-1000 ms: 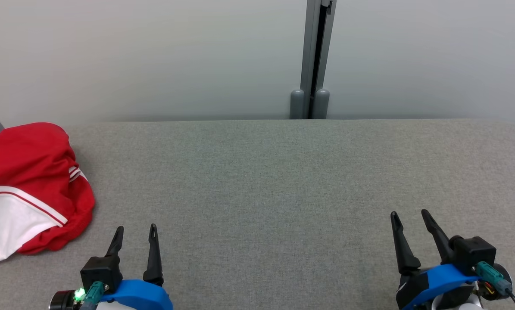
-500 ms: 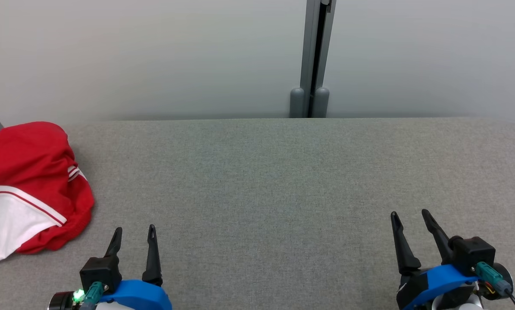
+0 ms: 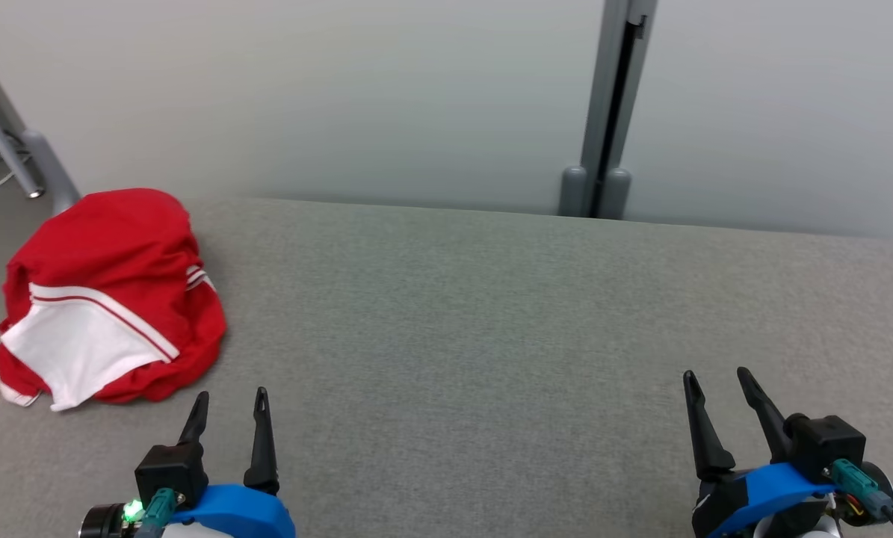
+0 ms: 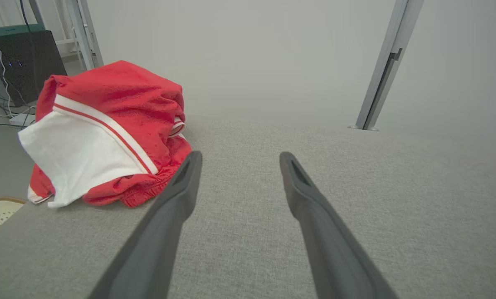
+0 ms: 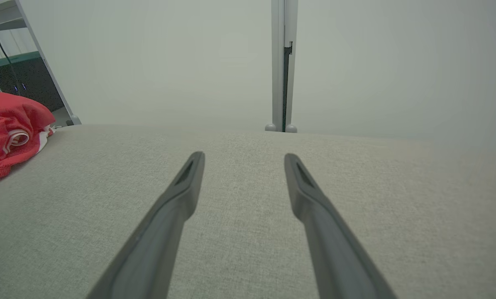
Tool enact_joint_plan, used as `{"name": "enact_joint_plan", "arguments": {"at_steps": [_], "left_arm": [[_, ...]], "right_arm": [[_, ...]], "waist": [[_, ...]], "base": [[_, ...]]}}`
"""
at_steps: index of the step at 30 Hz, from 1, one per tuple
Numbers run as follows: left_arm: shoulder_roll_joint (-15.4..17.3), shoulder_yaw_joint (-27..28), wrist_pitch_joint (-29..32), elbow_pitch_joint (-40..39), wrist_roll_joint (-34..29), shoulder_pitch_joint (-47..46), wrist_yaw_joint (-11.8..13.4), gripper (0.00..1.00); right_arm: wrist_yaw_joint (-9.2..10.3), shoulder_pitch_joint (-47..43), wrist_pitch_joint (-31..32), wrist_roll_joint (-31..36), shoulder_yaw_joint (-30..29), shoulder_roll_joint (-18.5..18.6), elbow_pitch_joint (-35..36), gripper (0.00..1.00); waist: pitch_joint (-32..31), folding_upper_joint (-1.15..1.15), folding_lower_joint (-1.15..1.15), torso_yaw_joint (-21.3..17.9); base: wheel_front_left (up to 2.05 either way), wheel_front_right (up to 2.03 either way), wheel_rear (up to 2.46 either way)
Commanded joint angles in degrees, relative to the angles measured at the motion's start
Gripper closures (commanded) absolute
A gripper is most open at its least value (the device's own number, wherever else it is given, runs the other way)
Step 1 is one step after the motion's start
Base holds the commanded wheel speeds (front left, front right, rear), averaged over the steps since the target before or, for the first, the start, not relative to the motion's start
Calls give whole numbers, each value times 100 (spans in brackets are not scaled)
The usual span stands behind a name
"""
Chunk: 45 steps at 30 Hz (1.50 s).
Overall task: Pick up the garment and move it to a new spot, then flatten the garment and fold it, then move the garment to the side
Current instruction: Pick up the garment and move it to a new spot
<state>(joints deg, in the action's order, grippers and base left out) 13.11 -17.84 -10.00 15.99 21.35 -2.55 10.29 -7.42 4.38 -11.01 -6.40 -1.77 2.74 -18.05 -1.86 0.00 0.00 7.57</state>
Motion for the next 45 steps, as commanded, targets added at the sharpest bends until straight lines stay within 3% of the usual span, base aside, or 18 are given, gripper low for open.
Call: {"name": "enact_joint_plan", "arguments": {"at_steps": [1, 11, 20, 30, 34, 40, 45], "left_arm": [[57, 2, -23, -21, 1, -30, 27, 0], [167, 17, 65, -243, 18, 48, 93, 0], [277, 62, 165, -514, 68, 268, 203, 0], [383, 129, 186, -670, 134, 290, 224, 0], [383, 372, 384, -1048, 454, 69, 212, 0], [749, 855, 1208, -1784, 925, -598, 232, 0], [1114, 1340, 1863, -1673, 1327, -1367, 283, 0]], "right_arm": [[-13, -41, -28, -35, 17, 26, 18, 0], [-13, -34, -58, -100, 108, 25, -38, 0], [-8, 39, -68, -143, 332, 28, -53, 0], [-8, 83, -76, -127, 399, 27, -88, 0], [-8, 84, -47, -62, 329, 27, -32, 0], [-8, 168, 17, 40, 206, 28, 152, 0], [-8, 385, 131, 235, 202, 28, 425, 0]], "waist": [[70, 0, 0, 153], [50, 0, 0, 1414], [24, 0, 0, 2053], [89, 0, 0, 2141], [186, 0, 0, 2093], [579, 0, 0, 1973], [1113, 0, 0, 1651]], "base": [[0, 0, 0], [0, 0, 0], [0, 0, 0], [0, 0, 0], [0, 0, 0], [0, 0, 0], [0, 0, 0]]}}
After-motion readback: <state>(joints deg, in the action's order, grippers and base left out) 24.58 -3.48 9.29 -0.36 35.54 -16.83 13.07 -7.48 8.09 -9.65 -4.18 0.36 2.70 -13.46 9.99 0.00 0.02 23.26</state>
